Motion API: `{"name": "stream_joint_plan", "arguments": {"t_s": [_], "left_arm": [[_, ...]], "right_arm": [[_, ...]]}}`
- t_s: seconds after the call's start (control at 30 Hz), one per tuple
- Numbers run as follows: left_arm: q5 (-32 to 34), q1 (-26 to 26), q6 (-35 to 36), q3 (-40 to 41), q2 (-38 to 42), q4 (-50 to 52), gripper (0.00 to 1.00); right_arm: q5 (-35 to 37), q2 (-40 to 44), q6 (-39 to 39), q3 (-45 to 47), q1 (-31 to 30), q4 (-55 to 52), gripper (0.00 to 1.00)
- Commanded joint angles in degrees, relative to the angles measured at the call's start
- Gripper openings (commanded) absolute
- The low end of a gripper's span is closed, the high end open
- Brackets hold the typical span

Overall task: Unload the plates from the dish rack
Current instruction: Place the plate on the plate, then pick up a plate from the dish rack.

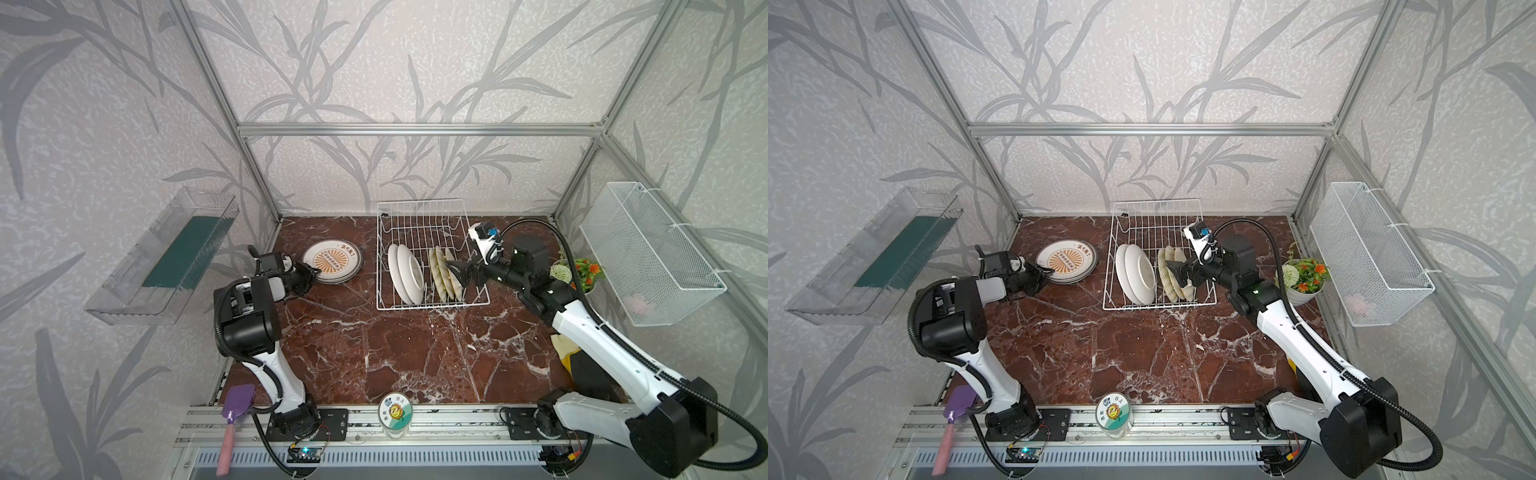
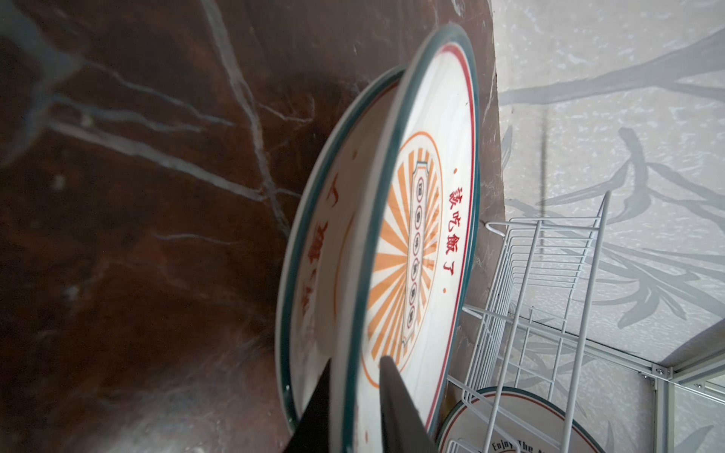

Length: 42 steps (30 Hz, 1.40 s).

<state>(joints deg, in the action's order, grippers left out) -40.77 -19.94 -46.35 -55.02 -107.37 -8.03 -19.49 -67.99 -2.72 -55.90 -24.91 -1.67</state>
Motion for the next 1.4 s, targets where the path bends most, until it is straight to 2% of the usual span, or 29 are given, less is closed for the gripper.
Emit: {"name": "stream_joint_plan", "arguments": {"t_s": [0.0,0.17,0.53,0.63,0.7,1.07,1.37], "left_arm": [[-2.01,-0.18,0.00,-1.63,-0.89,0.81,0.24],[-1.90,-0.18,1.11,-2.43,-0.32,3.69,0.28],[-0.17,-0.18,5.96,-5.31,3.08,13.94,0.54],[1.07,-0.16,6.31,-5.31,4.39,15.30,0.64],[1.20,-0.15,7.13,-5.98,4.80,17.10,0.66],[5.00,-0.09,13.55,-10.91,7.09,30.33,0.68],[7.88,-0.11,16.76,-13.10,9.14,35.98,0.69]], "right_arm": [[0.49,2.24,-0.61,-0.05,-0.32,0.19,0.99],[0.96,2.95,-1.32,-0.26,-0.30,-0.62,0.99],[0.76,2.35,-0.80,-0.12,-0.31,0.26,0.99],[0.77,2.32,-1.03,-0.58,-0.32,-0.26,0.99],[0.68,2.27,-1.08,-0.64,-0.27,-0.14,0.99],[0.02,0.97,-0.89,-0.82,-0.32,0.53,0.99],[0.15,0.75,-1.14,-0.75,-0.32,0.26,0.99]]}}
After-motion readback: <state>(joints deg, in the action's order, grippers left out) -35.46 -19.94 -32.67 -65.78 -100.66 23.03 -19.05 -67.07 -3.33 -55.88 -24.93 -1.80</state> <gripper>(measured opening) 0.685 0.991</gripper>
